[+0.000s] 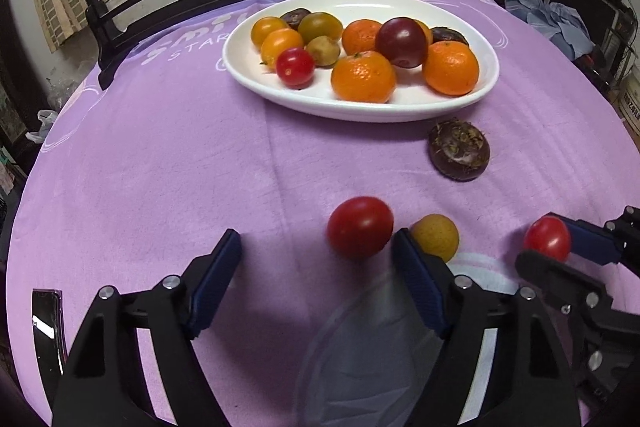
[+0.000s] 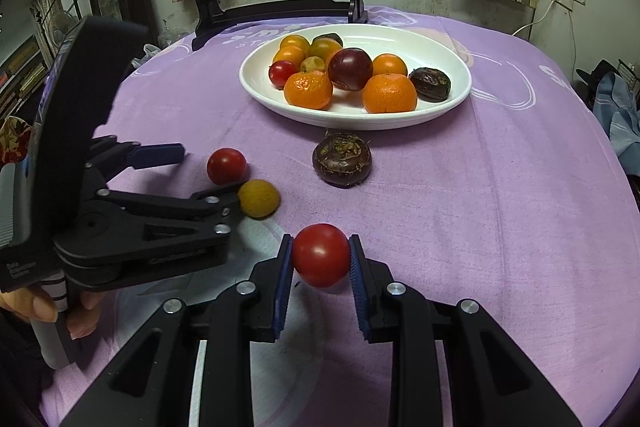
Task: Organize fruits
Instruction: 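Grasp another red cherry tomato with the left tool while the right holds its tomato, then carry both tomatoes over the white plate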
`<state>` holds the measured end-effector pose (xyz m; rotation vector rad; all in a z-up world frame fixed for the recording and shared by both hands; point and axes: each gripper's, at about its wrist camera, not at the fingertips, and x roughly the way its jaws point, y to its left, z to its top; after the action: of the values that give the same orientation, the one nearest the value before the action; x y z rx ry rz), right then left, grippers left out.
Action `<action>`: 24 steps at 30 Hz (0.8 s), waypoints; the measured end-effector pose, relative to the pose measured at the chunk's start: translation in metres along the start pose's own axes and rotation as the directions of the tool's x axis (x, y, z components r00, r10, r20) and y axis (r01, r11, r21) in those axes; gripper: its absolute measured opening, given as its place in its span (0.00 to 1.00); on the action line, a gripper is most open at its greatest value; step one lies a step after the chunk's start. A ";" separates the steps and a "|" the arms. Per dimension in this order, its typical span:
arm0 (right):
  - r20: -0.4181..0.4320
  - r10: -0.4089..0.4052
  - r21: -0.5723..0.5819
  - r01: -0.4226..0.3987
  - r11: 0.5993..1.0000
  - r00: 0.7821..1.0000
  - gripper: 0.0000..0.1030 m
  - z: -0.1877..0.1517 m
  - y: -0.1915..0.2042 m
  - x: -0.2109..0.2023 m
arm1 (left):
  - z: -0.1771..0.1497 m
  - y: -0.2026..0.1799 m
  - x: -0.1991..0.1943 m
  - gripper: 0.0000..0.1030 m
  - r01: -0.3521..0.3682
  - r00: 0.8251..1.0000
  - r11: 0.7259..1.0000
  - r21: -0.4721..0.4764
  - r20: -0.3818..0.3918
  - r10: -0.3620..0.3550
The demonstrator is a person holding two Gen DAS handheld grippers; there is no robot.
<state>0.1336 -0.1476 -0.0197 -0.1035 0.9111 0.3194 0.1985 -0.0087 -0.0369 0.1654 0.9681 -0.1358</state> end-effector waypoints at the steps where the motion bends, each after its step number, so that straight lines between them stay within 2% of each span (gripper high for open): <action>1: -0.002 0.000 0.000 0.000 1.000 1.000 0.28 0.000 0.000 0.000 | 0.001 -0.001 0.001 0.72 0.001 1.000 1.000 0.000 -0.001 -0.001; 3: -0.005 -0.002 0.002 0.002 1.000 1.000 0.28 0.000 0.000 0.001 | 0.003 -0.004 0.000 0.65 0.013 1.000 1.000 0.002 0.001 -0.013; 5: -0.005 -0.003 0.005 0.003 1.000 1.000 0.28 0.000 -0.001 0.001 | 0.002 -0.007 -0.002 0.52 0.036 0.999 0.999 0.016 0.003 -0.036; 6: -0.004 -0.003 0.005 0.003 1.000 1.000 0.28 0.000 -0.001 0.001 | 0.002 -0.009 -0.002 0.48 0.041 0.999 0.999 0.025 0.005 -0.041; 8: -0.004 -0.004 0.003 0.004 1.000 1.000 0.28 0.000 -0.001 0.001 | 0.001 -0.015 -0.005 0.33 0.055 0.998 0.998 0.044 0.006 -0.055; 12: -0.004 0.001 0.001 -0.001 1.000 1.000 0.28 0.001 0.000 0.001 | -0.002 -0.026 -0.007 0.29 0.006 1.000 0.997 0.072 0.016 -0.007; 18: 0.003 0.001 0.005 -0.001 1.000 1.000 0.28 0.001 -0.002 0.000 | -0.001 -0.021 -0.009 0.29 0.020 1.000 0.999 0.044 0.002 -0.020; 24: 0.066 -0.011 0.033 0.009 0.999 0.998 0.27 0.007 -0.009 -0.012 | 0.003 -0.016 -0.020 0.29 0.034 0.999 0.999 0.026 0.016 -0.034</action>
<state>0.1349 -0.1574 -0.0063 -0.0676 0.8499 0.2968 0.1869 -0.0243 -0.0203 0.1712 0.9536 -0.1808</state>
